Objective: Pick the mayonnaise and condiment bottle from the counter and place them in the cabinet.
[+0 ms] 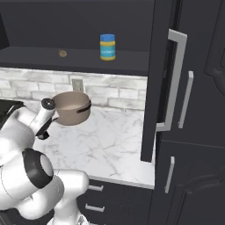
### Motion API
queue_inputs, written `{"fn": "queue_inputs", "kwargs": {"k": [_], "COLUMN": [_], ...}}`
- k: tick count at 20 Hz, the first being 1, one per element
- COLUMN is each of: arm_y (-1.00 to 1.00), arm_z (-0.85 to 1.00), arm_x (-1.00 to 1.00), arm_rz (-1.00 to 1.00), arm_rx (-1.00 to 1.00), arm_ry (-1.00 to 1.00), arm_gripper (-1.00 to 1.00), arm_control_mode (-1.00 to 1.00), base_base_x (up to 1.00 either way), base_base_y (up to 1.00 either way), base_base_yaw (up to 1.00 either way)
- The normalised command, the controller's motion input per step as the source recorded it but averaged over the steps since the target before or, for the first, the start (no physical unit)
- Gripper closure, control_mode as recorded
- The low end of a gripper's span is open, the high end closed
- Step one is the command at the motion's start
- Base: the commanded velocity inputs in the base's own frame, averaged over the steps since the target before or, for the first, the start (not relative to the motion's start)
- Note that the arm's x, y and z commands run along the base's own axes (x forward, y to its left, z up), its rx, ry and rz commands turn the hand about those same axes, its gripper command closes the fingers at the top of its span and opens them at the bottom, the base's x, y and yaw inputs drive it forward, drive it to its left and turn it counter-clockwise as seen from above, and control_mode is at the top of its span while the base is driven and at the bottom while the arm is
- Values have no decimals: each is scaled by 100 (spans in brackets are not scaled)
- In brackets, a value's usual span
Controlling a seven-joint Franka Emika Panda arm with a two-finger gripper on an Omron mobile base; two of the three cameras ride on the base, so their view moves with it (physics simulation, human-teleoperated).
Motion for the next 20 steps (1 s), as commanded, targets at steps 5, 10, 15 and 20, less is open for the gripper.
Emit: {"fn": "queue_inputs", "kwargs": {"k": [5, 10, 15, 20], "arm_y": [0, 0, -3, -21], "arm_z": [62, 43, 50, 69], "arm_x": [-20, -8, -8, -14], "arm_rz": [-11, -14, -16, -17], "arm_rx": [-3, -5, -2, 0], "arm_ry": [-1, 0, 1, 0], "arm_gripper": [100, 100, 100, 100], "arm_control_mode": [-100, -100, -100, -100], "base_base_x": [0, 0, 0, 0], "base_base_y": [0, 0, 0, 0], "base_base_yaw": [0, 0, 0, 0]}}
